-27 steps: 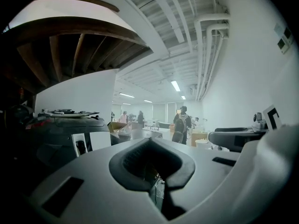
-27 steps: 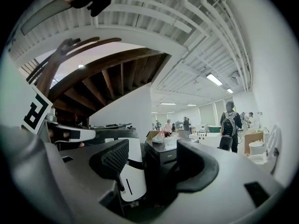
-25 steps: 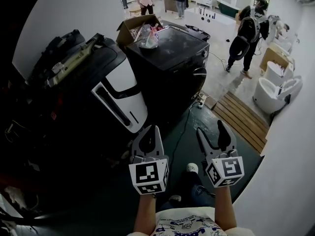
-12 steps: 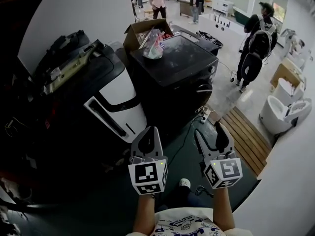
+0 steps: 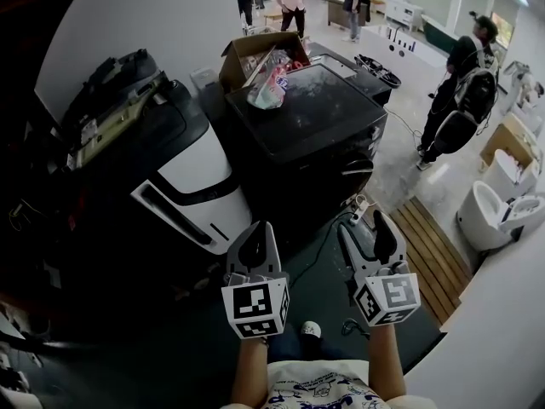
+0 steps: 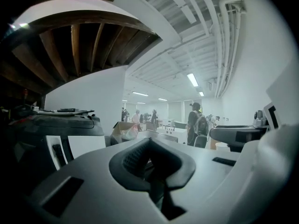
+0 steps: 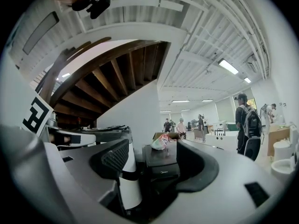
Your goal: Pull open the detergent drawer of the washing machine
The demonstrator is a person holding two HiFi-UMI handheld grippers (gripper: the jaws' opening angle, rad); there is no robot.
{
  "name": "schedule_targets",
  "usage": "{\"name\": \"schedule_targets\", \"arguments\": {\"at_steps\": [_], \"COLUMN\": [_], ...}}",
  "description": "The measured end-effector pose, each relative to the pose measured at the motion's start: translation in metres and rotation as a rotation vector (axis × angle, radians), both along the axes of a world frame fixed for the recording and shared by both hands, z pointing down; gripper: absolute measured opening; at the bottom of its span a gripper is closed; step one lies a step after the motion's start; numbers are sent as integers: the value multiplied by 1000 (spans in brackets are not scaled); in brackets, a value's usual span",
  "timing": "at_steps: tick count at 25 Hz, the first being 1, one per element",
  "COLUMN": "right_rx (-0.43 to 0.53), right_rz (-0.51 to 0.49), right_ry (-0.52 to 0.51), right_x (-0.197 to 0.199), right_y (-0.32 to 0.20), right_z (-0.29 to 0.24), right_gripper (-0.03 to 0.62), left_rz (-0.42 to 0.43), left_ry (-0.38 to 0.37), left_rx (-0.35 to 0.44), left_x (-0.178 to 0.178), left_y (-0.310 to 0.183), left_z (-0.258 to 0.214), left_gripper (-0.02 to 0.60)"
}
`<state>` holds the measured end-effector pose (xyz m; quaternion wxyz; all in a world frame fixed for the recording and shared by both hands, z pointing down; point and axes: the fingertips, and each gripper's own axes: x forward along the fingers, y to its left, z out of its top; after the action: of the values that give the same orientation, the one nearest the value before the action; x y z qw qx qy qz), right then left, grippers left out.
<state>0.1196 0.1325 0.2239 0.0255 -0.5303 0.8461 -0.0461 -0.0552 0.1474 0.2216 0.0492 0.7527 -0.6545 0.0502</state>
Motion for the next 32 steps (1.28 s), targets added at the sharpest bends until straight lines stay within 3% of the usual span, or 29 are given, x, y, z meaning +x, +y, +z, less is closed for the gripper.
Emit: {"name": "schedule_targets", "arguments": {"at_steps": [11,22,32], "right_rx": [-57,-105,-172], "right_rz": [-17,-61,-76], "right_ry": [-25,-27,-117], "right_x": [2,-35,-62], "right_y": [-71,-175,-259], "right_z": [27,53,83], "right_gripper": [321,321,319], "left_rz": [-2,26,47], "left_ry": [-1,7,11], "left_rx": [-55,-82,-126], "left_x": [5,-15,-38], "left_y": [-72,-180,-264], "left_z": [24,43,67], "left_gripper": [14,14,14]}}
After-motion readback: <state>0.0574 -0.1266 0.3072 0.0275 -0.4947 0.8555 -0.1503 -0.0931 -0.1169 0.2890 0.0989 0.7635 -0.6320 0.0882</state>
